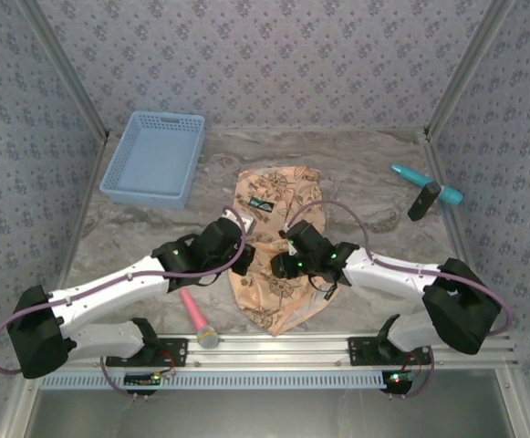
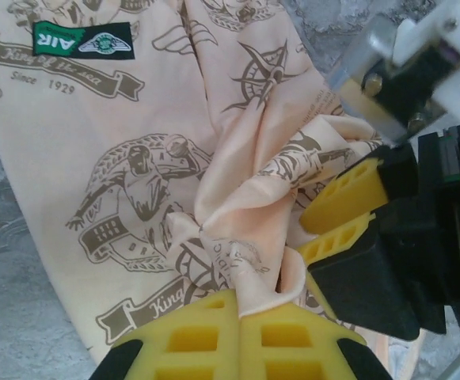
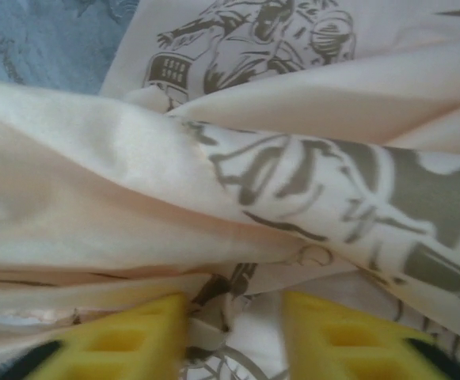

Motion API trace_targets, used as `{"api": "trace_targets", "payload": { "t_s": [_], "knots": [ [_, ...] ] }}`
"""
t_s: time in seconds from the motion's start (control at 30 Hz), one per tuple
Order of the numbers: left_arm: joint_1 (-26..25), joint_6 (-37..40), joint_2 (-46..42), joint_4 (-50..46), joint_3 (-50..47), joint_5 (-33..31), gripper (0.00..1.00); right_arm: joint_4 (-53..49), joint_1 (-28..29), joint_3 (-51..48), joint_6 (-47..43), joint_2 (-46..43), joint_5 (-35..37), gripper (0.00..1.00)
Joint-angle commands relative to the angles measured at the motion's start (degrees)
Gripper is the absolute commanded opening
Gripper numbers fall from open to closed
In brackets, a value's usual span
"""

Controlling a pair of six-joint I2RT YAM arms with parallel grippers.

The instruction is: Fold the inside-out t-shirt

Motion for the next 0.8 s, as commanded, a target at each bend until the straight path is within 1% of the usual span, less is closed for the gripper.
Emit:
{"api": "trace_targets", "payload": {
  "t_s": [0.0, 0.03, 0.1, 0.17, 0.23, 0.33, 0.43, 0.47, 0.5, 0.6, 0.63, 0.7, 0.73, 0.77],
  "knots": [
    [0.26, -0.11, -0.36, -2.16, 0.45, -2.32, 0.00, 1.93, 0.25, 1.72, -4.26, 0.33, -3.36, 0.24],
    [0.26, -0.20, -0.36, -2.39, 0.40, -2.44, 0.00, 1.41, 0.40, 1.57, -4.91, -0.23, -4.02, 0.21],
    [0.26, -0.11, -0.36, -2.34, 0.25, -2.27, 0.00, -0.30, 0.76, 0.93, -5.39, -1.85, -4.62, 0.13],
    [0.26, -0.11, -0.38, -2.78, 0.09, -2.75, 0.00, -1.77, 1.55, -0.08, -6.73, -3.88, -7.32, 0.11],
    [0.30, 0.21, -0.29, -3.01, -0.04, -3.06, 0.00, -4.78, 3.42, -1.06, -9.23, -6.32, -8.22, 0.11],
    [0.26, 0.51, 0.09, -3.02, -0.05, -2.68, 0.00, -12.26, 5.64, -1.16, -17.87, -9.01, -11.07, 0.13],
    [0.18, 0.50, 0.74, -3.08, -0.10, -2.29, 0.00, -13.01, 6.73, -2.48, -21.15, -12.19, -14.32, 0.15],
    [0.18, 0.50, 0.92, -3.10, -0.09, -2.21, 0.00, -11.87, 7.00, -3.14, -21.40, -13.26, -15.29, 0.16],
    [0.20, 0.57, 1.12, -3.06, -0.09, -2.06, 0.00, -10.31, 7.31, -3.88, -21.37, -14.41, -15.86, 0.20],
    [0.22, 0.51, 1.26, -3.50, -0.39, -2.14, 0.00, -6.82, 7.46, -5.37, -21.66, -16.66, -16.14, 0.24],
    [0.18, 0.50, 1.22, -3.64, -0.57, -2.18, 0.00, -6.81, 7.53, -5.33, -20.77, -16.78, -12.60, 0.27],
    [0.18, 0.17, 0.83, -3.76, -0.99, -2.11, 0.00, -8.05, 7.19, -4.56, -15.83, -16.06, -0.78, 0.43],
    [0.18, 0.02, 0.61, -3.76, -1.20, -2.10, 0.00, -7.75, 6.89, -4.33, -13.14, -15.46, 2.56, 0.48],
    [0.18, -0.08, 0.35, -3.72, -1.41, -2.12, 0.00, -6.50, 6.50, -4.33, -12.76, -14.86, 1.76, 0.51]
  ]
}}
